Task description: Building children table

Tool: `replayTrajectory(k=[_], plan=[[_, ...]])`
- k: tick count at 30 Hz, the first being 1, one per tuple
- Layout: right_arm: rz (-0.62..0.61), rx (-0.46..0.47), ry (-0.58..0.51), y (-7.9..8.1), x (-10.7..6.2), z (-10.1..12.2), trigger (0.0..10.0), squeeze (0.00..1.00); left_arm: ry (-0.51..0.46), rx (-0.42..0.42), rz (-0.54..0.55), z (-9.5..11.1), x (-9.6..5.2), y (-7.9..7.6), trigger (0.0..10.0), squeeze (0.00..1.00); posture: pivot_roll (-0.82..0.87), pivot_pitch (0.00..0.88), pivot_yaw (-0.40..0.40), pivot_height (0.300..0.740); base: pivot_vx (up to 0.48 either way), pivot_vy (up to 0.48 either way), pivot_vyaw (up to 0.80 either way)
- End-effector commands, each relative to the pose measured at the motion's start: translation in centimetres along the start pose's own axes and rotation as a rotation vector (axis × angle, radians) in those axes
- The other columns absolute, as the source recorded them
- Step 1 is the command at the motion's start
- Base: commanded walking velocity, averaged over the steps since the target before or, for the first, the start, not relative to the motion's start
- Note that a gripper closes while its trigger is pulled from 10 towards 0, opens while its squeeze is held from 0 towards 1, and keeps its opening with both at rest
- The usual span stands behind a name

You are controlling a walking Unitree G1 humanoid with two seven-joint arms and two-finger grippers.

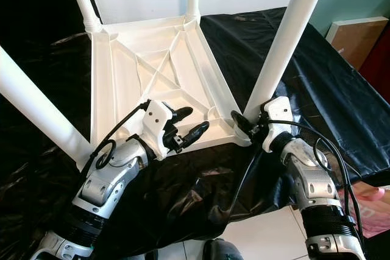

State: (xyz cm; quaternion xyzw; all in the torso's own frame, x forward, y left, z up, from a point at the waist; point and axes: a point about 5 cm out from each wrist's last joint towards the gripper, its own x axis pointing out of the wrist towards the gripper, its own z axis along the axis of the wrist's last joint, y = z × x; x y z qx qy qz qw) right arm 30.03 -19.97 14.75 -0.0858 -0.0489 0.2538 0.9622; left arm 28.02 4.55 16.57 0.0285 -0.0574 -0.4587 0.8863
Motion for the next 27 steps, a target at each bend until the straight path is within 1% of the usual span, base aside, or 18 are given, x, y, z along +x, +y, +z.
replayTrajectory(k=[1,3,4,6,8,11,12,13,15,16,17,18,20,22,23,25,26,27], plan=[[-0.026,0.001,0.082,0.7,-0.4,-1.6,10.0,0.0,0.002,-0.001,-0.04,-0.2,-0.1,-0.4,10.0,0.0,0.0,0.103,-0.041,0.74,0.0,0.0,0.0],[-0.047,0.0,0.087,0.7,-0.4,-1.6,10.0,0.0,0.002,-0.001,-0.04,-0.2,-0.1,-0.4,10.0,0.0,0.0,0.104,-0.041,0.74,0.0,0.0,0.0],[-0.094,0.003,0.092,0.9,-0.3,-1.7,10.0,0.0,0.003,-0.003,-0.04,-0.2,-0.1,-0.4,10.0,0.0,0.0,0.107,-0.04,0.74,0.0,0.0,0.0],[-0.107,0.008,0.092,0.9,-0.3,-1.7,10.0,0.0,0.003,-0.003,-0.04,-0.2,-0.1,-0.4,10.0,0.0,0.0,0.109,-0.036,0.74,0.0,0.0,0.0],[-0.197,0.032,0.082,1.5,-0.1,-1.6,10.0,0.0,0.006,-0.005,-0.043,-0.3,-0.1,-0.4,10.0,0.0,0.0,0.117,-0.033,0.74,0.0,0.0,0.0],[-0.21,0.04,0.078,1.8,-0.1,-1.5,10.0,0.0,0.006,-0.006,-0.043,-0.3,-0.1,-0.4,10.0,0.0,0.0,0.117,-0.033,0.74,0.0,0.0,0.0],[-0.251,0.068,0.073,2.3,0.0,-1.5,10.0,0.0,0.006,-0.007,-0.044,-0.2,-0.1,-0.5,10.0,0.0,0.0,0.12,-0.032,0.74,0.0,0.0,0.0],[-0.251,0.068,0.073,2.3,0.0,-1.5,10.0,0.0,0.006,-0.007,-0.044,-0.2,-0.1,-0.5,10.0,0.0,0.0,0.12,-0.032,0.74,0.0,0.0,0.0],[-0.339,0.103,0.078,2.5,0.1,-1.6,10.0,0.0,0.008,-0.008,-0.042,-0.3,-0.2,-0.4,10.0,0.0,0.0,0.124,-0.032,0.74,0.0,0.0,0.0],[-0.339,0.103,0.078,2.5,0.1,-1.6,10.0,0.0,0.008,-0.008,-0.042,-0.3,-0.2,-0.4,10.0,0.0,0.0,0.124,-0.032,0.74,0.0,0.0,0.0],[-0.422,0.126,0.084,2.9,0.1,-1.7,10.0,0.0,0.01,-0.008,-0.04,-0.3,-0.2,-0.4,10.0,0.0,0.0,0.126,-0.032,0.74,0.0,0.0,0.0],[-0.422,0.126,0.084,2.9,0.1,-1.7,10.0,0.0,0.01,-0.008,-0.04,-0.3,-0.2,-0.4,10.0,0.0,0.0,0.126,-0.032,0.74,0.0,0.0,0.0],[-0.491,0.143,0.089,3.6,0.2,-1.7,10.0,0.0,0.019,0.002,-0.04,-0.5,-0.3,-0.4,10.0,0.0,0.0,0.127,-0.034,0.74,0.0,0.0,0.0],[-0.503,0.145,0.09,3.7,0.2,-1.7,10.0,0.0,0.021,0.004,-0.041,-0.5,-0.3,-0.4,10.0,0.0,0.0,0.127,-0.034,0.74,0.0,0.0,0.0],[-0.548,0.149,0.098,4.0,0.2,-1.8,10.0,0.0,0.021,0.004,-0.04,-0.5,-0.3,-0.4,10.0,0.0,0.0,0.128,-0.038,0.74,0.0,0.0,0.0],[-0.578,0.151,0.104,4.2,0.1,-1.9,10.0,0.0,0.02,0.002,-0.039,-0.5,-0.3,-0.5,10.0,0.0,0.0,0.128,-0.038,0.74,0.0,0.0,0.0],[-0.643,0.162,0.119,4.5,0.1,-2.0,10.0,0.0,0.019,0.0,-0.038,-0.5,-0.3,-0.5,10.0,0.0,0.0,0.129,-0.041,0.74,0.0,0.0,0.0],[-0.643,0.162,0.119,4.5,0.1,-2.0,10.0,0.0,0.019,0.0,-0.038,-0.5,-0.3,-0.5,10.0,0.0,0.0,0.129,-0.041,0.74,0.0,0.0,0.0]])
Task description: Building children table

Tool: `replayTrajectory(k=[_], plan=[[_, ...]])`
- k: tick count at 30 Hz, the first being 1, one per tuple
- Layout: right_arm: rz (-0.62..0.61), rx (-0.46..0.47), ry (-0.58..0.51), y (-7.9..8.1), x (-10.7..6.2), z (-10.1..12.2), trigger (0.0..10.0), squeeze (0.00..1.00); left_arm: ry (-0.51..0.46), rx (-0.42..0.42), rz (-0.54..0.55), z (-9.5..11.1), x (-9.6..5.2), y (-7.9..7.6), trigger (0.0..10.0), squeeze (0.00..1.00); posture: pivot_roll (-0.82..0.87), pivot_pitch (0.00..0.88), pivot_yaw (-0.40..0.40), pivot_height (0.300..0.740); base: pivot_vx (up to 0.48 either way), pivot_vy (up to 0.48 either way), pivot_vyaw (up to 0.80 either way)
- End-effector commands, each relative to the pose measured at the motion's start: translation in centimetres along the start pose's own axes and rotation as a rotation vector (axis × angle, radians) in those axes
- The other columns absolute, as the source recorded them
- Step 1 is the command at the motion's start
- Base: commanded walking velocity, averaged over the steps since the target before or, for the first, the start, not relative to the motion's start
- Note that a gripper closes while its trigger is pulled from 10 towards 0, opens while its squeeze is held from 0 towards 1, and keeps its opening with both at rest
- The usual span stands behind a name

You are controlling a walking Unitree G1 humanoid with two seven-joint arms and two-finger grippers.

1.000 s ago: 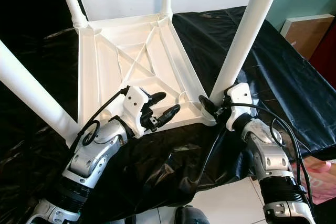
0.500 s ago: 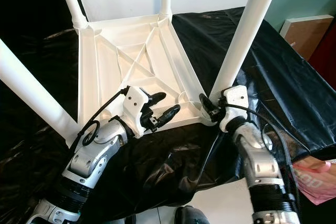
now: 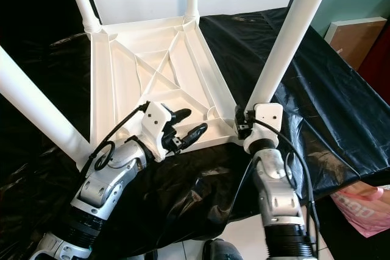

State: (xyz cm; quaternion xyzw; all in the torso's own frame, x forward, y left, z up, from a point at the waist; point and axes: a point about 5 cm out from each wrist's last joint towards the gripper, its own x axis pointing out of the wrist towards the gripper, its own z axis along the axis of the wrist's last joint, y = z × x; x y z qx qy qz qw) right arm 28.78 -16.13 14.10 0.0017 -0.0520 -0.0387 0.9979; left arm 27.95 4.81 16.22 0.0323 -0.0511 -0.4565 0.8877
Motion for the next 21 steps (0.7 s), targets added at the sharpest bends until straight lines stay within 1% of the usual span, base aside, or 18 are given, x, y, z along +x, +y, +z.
replayTrajectory(k=[1,3,4,7,17,18,20,21], plan=[[-0.103,-0.007,0.124,0.0,-0.9,-2.3,10.0,0.0,0.002,-0.003,-0.041,-0.2,0.0,-0.6,10.0,0.0,0.0,0.131,-0.041,0.74,0.0,0.0,0.0],[-0.15,0.004,0.141,0.4,-1.2,-2.5,10.0,0.0,0.001,-0.005,-0.04,-0.1,0.0,-0.6,10.0,0.0,0.0,0.131,-0.041,0.74,0.0,0.0,0.0],[-0.127,0.016,0.136,0.9,-1.1,-2.3,10.0,0.0,0.001,-0.007,-0.04,-0.1,0.0,-0.7,10.0,0.0,0.0,0.134,-0.039,0.74,0.0,0.0,0.0],[-0.107,0.023,0.118,1.3,-1.1,-1.9,10.0,0.0,0.0,-0.01,-0.043,-0.1,0.0,-0.7,10.0,0.0,0.0,0.136,-0.039,0.74,0.0,0.0,0.0],[-0.108,0.024,0.104,1.5,-1.3,-1.6,10.0,0.0,0.0,-0.01,-0.044,-0.1,-0.1,-0.7,10.0,0.0,0.0,0.14,-0.038,0.74,0.0,0.0,0.0],[-0.107,0.027,0.093,1.5,-1.3,-1.4,10.0,1.0,-0.001,-0.011,-0.044,-0.1,-0.1,-0.7,10.0,0.0,0.0,0.141,-0.039,0.74,0.0,0.0,0.0],[-0.107,0.029,0.086,1.5,-1.4,-1.3,10.0,1.0,-0.001,-0.011,-0.045,0.0,-0.1,-0.8,10.0,0.0,0.0,0.142,-0.04,0.74,0.0,0.0,0.0],[-0.1,0.045,0.071,1.5,-1.4,-1.0,10.0,1.0,-0.003,-0.012,-0.044,0.0,-0.1,-0.8,10.0,0.0,0.0,0.141,-0.041,0.74,0.0,0.0,0.0]])
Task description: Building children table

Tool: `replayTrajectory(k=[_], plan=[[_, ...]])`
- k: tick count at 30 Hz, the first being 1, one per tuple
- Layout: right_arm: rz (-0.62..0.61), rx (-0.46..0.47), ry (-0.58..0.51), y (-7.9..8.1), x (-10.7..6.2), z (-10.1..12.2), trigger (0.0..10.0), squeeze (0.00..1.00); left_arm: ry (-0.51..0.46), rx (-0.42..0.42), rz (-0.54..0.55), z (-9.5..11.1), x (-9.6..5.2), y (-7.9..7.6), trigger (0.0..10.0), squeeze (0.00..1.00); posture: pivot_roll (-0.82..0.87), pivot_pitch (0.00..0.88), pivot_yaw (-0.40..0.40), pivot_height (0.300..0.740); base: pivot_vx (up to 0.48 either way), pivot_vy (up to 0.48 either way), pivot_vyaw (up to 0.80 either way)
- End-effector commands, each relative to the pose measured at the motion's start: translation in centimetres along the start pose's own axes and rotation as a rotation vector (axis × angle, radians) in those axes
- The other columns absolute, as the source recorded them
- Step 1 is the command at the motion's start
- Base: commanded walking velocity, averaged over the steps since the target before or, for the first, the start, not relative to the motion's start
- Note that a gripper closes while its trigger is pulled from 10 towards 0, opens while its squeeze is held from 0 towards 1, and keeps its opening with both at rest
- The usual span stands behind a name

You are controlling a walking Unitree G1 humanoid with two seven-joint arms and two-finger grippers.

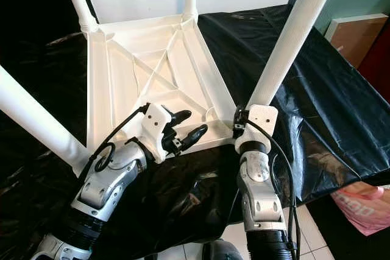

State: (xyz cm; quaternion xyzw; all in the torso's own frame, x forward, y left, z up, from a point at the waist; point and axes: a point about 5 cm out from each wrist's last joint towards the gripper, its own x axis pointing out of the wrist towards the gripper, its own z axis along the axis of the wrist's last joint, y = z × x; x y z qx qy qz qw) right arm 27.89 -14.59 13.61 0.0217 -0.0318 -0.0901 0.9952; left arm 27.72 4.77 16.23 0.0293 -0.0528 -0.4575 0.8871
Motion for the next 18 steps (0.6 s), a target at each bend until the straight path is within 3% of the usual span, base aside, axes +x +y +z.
replayTrajectory(k=[1,9,18], plan=[[0.018,0.026,0.014,-0.1,-0.3,-0.4,10.0,1.0,0.002,-0.009,-0.041,0.0,0.0,-0.6,10.0,0.0,0.0,0.141,-0.042,0.74,0.0,0.0,0.0],[0.079,0.057,-0.027,-0.3,-0.4,0.2,10.0,1.0,-0.001,-0.011,-0.039,0.0,-0.1,-0.6,10.0,0.0,0.0,0.139,-0.045,0.74,0.0,0.0,0.0],[0.313,0.078,-0.043,-2.0,0.1,0.7,10.0,1.0,0.028,-0.006,-0.066,-0.5,0.0,-1.0,10.0,0.0,-0.01,0.139,-0.049,0.74,0.0,0.0,0.0]])
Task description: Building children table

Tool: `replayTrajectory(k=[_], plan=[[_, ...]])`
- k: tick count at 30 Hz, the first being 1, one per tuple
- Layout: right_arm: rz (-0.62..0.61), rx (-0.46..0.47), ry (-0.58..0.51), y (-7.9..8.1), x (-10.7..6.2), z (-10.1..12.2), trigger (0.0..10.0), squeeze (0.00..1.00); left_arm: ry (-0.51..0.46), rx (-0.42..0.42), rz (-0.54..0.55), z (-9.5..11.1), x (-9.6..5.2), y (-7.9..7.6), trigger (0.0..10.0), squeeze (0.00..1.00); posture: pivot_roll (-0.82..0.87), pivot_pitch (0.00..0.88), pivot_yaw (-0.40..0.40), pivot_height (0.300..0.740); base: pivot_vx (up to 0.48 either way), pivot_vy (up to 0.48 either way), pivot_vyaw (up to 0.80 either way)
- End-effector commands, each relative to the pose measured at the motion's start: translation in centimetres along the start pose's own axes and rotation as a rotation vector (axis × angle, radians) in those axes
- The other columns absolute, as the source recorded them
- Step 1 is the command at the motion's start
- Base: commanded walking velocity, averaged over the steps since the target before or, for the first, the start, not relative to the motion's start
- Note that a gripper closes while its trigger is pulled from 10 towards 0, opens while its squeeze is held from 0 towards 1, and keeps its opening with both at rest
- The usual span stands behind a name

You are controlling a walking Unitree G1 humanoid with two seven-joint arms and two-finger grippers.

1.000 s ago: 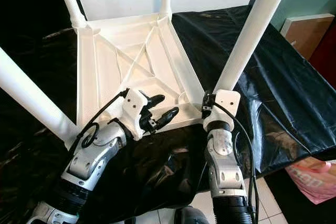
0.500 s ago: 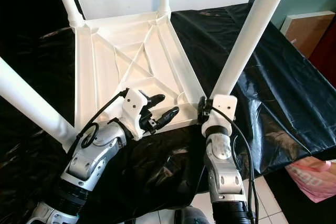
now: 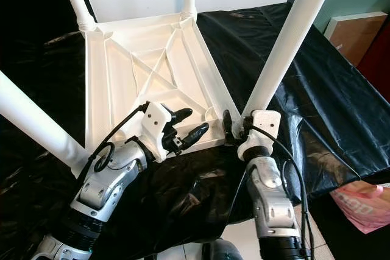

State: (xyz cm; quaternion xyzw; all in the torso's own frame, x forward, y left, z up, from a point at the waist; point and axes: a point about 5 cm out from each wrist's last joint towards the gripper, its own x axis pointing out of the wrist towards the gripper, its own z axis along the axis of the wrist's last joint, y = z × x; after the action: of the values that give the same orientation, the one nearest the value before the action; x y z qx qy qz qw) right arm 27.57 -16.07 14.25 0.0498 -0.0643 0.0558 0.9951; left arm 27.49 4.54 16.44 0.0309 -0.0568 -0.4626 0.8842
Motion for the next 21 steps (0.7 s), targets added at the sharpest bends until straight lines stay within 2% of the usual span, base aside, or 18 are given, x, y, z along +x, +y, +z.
replayTrajectory(k=[1,3,4,6,11,13,15,16,17,18,21], plan=[[0.06,-0.003,0.014,-1.1,0.2,0.1,10.0,1.0,0.048,-0.01,-0.075,-1.0,-0.2,-1.0,10.0,0.0,-0.01,0.139,-0.049,0.74,0.0,0.0,0.0],[0.096,-0.016,0.017,-1.6,0.4,0.3,10.0,1.0,0.06,-0.006,-0.094,-1.2,-0.2,-1.3,10.0,0.0,-0.01,0.139,-0.049,0.74,0.0,0.0,0.0],[0.156,-0.039,0.023,-1.9,0.5,0.4,10.0,0.0,0.074,-0.001,-0.116,-1.4,-0.3,-1.6,10.0,0.0,-0.01,0.14,-0.051,0.74,0.0,0.0,0.0],[0.249,-0.07,0.037,-2.2,0.7,0.6,10.0,0.0,0.09,-0.005,-0.147,-1.6,-0.5,-2.0,10.0,0.0,-0.01,0.14,-0.051,0.74,0.0,0.0,0.0],[0.315,-0.092,0.047,-2.5,1.0,0.8,10.0,0.0,0.099,-0.012,-0.171,-1.7,-0.6,-2.3,10.0,0.0,0.0,0.139,-0.053,0.74,0.0,0.0,0.0],[0.405,-0.115,0.071,-2.4,1.2,0.9,10.0,0.0,0.103,-0.016,-0.188,-1.7,-0.8,-2.6,10.0,0.0,0.0,0.136,-0.055,0.74,0.0,0.0,0.0],[0.436,-0.123,0.083,-2.4,1.3,0.8,10.0,0.0,0.104,-0.015,-0.191,-1.7,-0.8,-2.6,10.0,0.0,0.01,0.133,-0.056,0.74,0.0,0.0,0.0],[0.463,-0.139,0.096,-2.5,1.3,0.7,6.9,0.0,0.105,-0.014,-0.191,-1.6,-0.8,-2.5,10.0,0.0,0.01,0.13,-0.057,0.74,0.0,0.0,0.0],[0.477,-0.15,0.105,-2.6,1.3,0.6,6.9,0.0,0.105,-0.011,-0.189,-1.6,-0.8,-2.5,10.0,0.0,0.01,0.128,-0.058,0.74,0.0,0.0,0.0],[0.475,-0.172,0.117,-2.8,1.5,0.4,3.6,0.0,0.105,-0.009,-0.187,-1.6,-0.8,-2.4,10.0,0.0,0.01,0.122,-0.059,0.74,0.0,0.0,0.0],[0.472,-0.193,0.126,-3.1,1.6,0.3,3.6,0.0,0.107,-0.007,-0.185,-1.6,-0.9,-2.3,10.0,0.0,0.01,0.122,-0.059,0.74,0.0,0.0,0.0]])
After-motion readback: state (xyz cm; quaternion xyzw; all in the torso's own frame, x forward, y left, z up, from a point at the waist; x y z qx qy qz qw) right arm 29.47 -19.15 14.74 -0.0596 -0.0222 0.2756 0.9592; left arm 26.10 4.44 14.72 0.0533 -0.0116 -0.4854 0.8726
